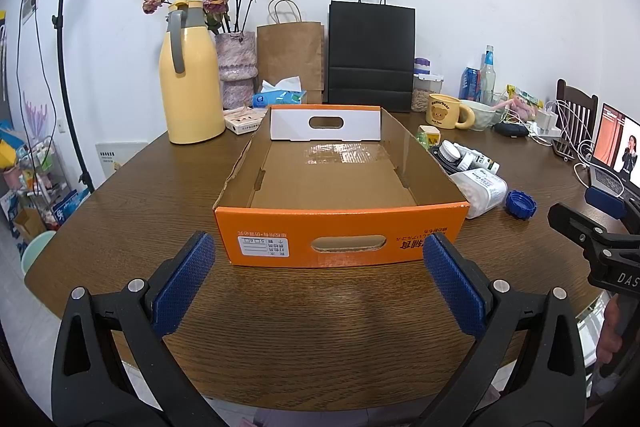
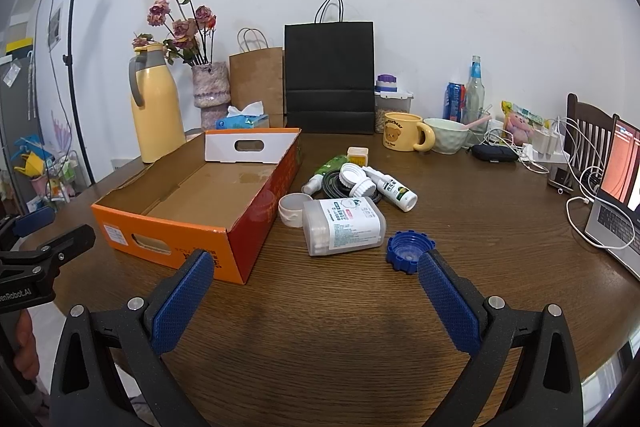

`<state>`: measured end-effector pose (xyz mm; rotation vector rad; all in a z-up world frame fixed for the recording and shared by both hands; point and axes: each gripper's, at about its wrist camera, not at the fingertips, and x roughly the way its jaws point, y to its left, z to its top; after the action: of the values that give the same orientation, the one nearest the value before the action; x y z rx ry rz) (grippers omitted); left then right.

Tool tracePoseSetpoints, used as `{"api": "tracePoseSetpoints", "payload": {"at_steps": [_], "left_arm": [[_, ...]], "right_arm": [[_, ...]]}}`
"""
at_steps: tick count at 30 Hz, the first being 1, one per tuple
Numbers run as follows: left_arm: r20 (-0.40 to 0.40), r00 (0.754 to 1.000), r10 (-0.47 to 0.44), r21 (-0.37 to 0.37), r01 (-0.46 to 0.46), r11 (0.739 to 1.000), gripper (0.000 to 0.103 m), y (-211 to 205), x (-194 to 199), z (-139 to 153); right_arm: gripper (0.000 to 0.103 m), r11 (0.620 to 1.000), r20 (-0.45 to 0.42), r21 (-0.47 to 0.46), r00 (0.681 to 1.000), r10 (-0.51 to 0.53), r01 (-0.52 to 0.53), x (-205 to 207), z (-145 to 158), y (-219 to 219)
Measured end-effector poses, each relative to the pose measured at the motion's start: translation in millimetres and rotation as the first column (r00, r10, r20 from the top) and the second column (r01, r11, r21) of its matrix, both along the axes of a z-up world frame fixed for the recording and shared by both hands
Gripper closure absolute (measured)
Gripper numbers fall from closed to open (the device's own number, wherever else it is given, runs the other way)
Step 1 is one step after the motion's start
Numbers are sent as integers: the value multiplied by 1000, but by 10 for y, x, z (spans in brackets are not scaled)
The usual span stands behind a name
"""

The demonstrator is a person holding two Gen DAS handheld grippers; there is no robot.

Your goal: Organize rigid objects

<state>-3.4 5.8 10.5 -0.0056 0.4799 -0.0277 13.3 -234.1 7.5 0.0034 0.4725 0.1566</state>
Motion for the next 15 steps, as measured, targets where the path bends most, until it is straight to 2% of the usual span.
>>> {"api": "tracePoseSetpoints", "payload": {"at_steps": [15], "left_arm": [[2, 1000, 0, 0, 0, 1000, 0, 1, -5, -9]], "right_arm": [[0, 1000, 1, -2, 1000, -1, 1, 2, 35, 18]]}}
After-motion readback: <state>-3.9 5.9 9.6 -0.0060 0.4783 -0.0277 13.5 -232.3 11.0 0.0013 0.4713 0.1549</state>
